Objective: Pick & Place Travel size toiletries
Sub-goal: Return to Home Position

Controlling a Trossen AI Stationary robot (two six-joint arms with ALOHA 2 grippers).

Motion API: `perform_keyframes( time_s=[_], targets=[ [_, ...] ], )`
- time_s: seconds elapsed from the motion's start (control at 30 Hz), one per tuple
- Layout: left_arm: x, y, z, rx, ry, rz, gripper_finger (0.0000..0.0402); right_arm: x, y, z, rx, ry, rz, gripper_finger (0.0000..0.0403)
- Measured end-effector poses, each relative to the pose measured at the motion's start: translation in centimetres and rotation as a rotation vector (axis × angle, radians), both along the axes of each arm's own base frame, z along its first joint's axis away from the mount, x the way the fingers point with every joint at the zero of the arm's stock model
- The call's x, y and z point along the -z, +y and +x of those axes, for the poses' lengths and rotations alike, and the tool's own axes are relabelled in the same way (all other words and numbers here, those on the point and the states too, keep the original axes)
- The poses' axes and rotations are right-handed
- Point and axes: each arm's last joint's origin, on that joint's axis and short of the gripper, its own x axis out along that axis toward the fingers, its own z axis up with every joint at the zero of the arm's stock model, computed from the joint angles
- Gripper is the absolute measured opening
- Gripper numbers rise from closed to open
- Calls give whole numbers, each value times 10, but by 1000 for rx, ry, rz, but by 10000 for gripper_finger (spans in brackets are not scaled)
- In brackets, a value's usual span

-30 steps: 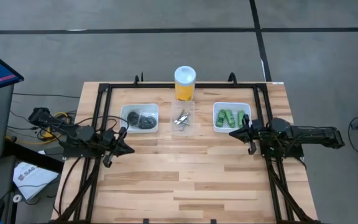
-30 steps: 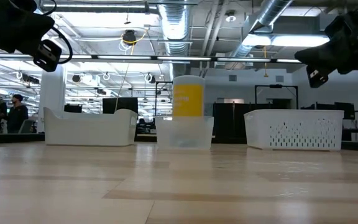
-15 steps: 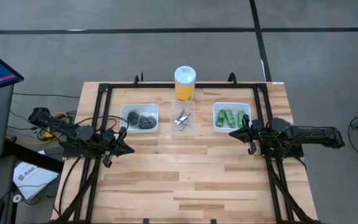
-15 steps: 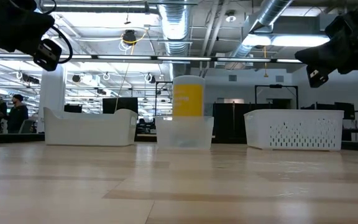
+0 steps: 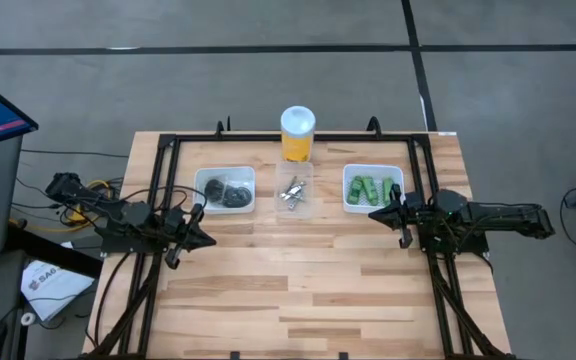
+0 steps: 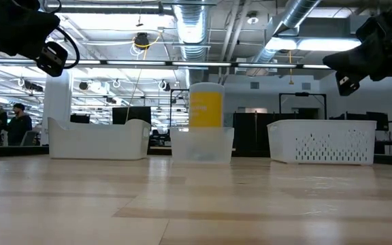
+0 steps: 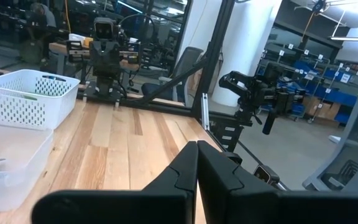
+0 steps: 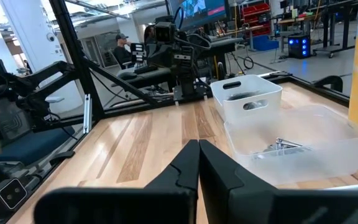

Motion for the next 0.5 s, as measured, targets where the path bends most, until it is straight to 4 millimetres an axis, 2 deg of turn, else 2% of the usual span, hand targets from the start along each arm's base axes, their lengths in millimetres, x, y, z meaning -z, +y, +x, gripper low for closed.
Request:
perform_keyframes(
  time_s=[0.5],
  targets=[
    [-1,0,0,0,-7,-3,1,0,0,0,0,0,0,6]
  ],
)
